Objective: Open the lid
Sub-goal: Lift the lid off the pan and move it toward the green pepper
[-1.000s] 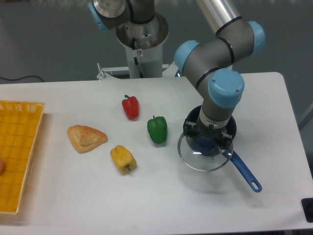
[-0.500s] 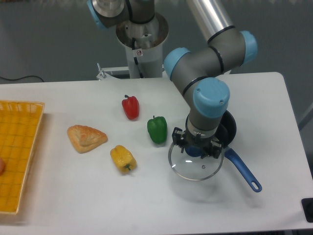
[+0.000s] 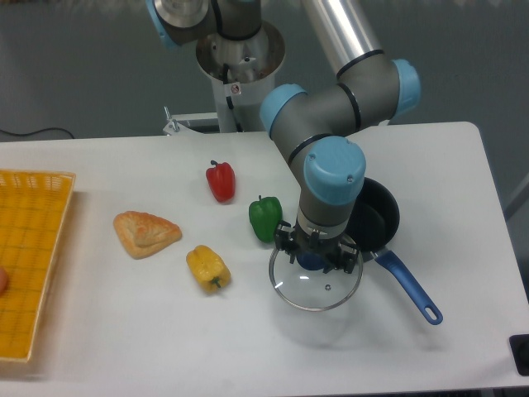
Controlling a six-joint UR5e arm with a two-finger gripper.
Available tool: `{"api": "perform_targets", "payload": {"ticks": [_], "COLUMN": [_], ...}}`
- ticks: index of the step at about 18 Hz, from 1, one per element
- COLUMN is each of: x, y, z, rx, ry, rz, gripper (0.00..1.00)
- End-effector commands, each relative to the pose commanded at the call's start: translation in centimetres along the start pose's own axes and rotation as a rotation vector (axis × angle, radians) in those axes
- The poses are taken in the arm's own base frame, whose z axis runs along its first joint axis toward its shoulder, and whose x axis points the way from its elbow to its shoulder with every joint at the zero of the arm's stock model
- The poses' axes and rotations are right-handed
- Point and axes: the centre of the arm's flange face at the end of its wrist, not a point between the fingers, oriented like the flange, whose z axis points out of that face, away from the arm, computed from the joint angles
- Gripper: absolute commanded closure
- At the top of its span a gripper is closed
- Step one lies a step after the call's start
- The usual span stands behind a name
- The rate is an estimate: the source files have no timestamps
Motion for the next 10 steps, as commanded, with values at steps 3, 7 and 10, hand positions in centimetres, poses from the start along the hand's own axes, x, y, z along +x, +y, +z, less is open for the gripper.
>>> {"api": "perform_targets", "payload": {"ticks": [3,7,10], "x": [0.55,0.61,0.65], "y": [-0.25,-0.32,-0.25], "z": [0.18,0.27,0.41], "rx": [-0.004,-0.004,-0.008], "ry": [0.001,0.001,0.002], "rz": [0.003,0.001,0.000], "gripper": [0.33,0.33,0.33]}}
